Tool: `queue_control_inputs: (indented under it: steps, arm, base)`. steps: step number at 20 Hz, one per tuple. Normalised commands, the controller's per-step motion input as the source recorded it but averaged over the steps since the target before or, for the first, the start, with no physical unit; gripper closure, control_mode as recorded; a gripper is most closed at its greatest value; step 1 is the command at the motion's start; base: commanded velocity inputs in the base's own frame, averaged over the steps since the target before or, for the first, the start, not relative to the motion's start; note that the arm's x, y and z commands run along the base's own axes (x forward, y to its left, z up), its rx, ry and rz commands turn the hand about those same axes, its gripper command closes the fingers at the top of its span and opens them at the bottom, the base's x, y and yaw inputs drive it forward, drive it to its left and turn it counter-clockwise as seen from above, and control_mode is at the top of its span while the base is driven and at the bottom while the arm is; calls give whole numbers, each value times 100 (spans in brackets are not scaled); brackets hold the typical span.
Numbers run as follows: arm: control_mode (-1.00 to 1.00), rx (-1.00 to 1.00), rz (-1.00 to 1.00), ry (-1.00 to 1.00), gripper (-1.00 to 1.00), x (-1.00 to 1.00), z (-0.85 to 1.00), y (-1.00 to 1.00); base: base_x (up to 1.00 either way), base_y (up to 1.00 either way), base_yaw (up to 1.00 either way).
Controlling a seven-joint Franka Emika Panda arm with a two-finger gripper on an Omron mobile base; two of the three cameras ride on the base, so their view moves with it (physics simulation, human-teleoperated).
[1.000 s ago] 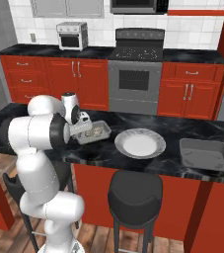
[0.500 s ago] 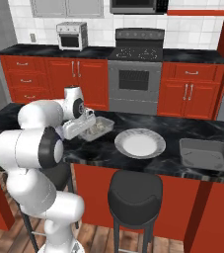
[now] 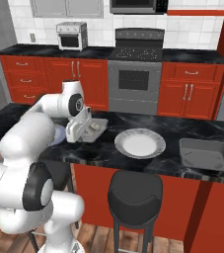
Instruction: Place two dumplings into each of the tupperware containers and then place the containers in the fridge.
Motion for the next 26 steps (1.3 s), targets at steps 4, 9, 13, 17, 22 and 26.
queue_control_inputs:
  steps: [4, 9, 13, 17, 22, 26]
  arm:
    - [-100, 9, 30, 0, 100, -100, 35, -24]
    - [-100, 11, 14, -4, 100, -99, 37, -27]
    - [-100, 1, -10, -3, 100, -68, 38, 2]
    - [-100, 0, -16, -3, 100, -28, 1, 4]
    - [-100, 0, 3, 3, 100, -39, 39, 1]
    - [-100, -7, 0, 13, 100, -16, 47, 58]
  base:
    - [0, 0, 0]
    - [0, 0, 0]
    - [0, 0, 0]
    - [0, 0, 0]
    - [0, 0, 0]
    - [0, 0, 0]
